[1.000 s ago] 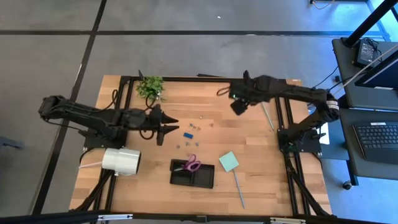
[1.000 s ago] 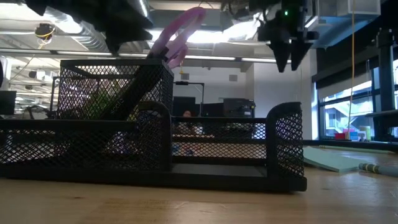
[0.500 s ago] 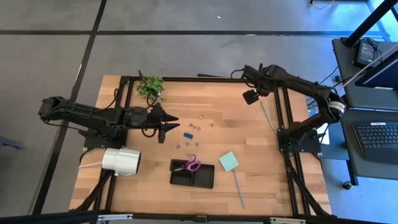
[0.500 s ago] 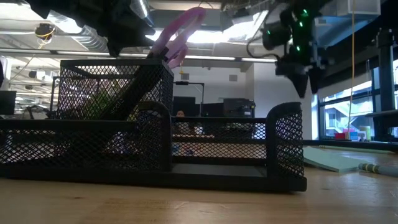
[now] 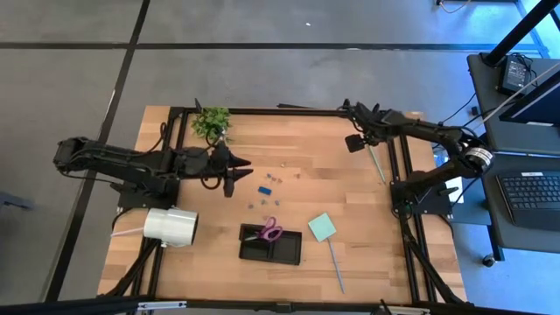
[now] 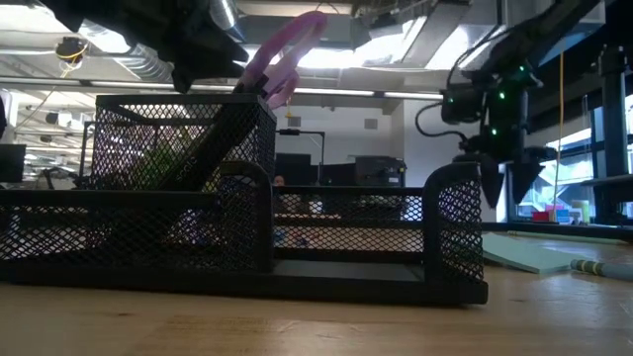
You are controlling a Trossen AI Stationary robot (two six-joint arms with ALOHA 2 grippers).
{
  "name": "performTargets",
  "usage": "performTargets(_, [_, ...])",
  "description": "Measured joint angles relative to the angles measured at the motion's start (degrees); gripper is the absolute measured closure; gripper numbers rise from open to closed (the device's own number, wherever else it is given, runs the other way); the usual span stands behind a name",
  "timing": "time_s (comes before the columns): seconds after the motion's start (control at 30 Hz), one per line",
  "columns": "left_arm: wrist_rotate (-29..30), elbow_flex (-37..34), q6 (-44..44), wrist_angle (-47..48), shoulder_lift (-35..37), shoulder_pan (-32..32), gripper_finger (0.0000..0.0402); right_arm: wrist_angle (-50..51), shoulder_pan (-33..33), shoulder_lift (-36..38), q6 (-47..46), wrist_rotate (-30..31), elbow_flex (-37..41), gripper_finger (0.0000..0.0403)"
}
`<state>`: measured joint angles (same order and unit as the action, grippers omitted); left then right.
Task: Pick and place office supplies into organizer
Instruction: Put the light green pencil into the desk organizer
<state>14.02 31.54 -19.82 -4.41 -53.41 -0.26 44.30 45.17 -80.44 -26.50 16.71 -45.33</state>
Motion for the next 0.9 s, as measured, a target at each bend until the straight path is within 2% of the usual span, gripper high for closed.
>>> performTargets(0.37, [-0.13,-0.01,-0.01,-0.01,0.00,0.42,0.0268,-13.99,3.19,-0.02,0.20,-0.48,6.83,0.0129])
performTargets(0.7, [-0.10,-0.01,-0.01,-0.01,0.00,0.42,0.0268,-16.82,4.17,-0.04,0.87,-1.43,9.97,0.0132])
performTargets(0.9, [0.00,-0.01,-0.01,-0.04,0.00,0.42,0.0268,-18.48,4.15,-0.55,-1.42,-1.42,9.94,0.0157])
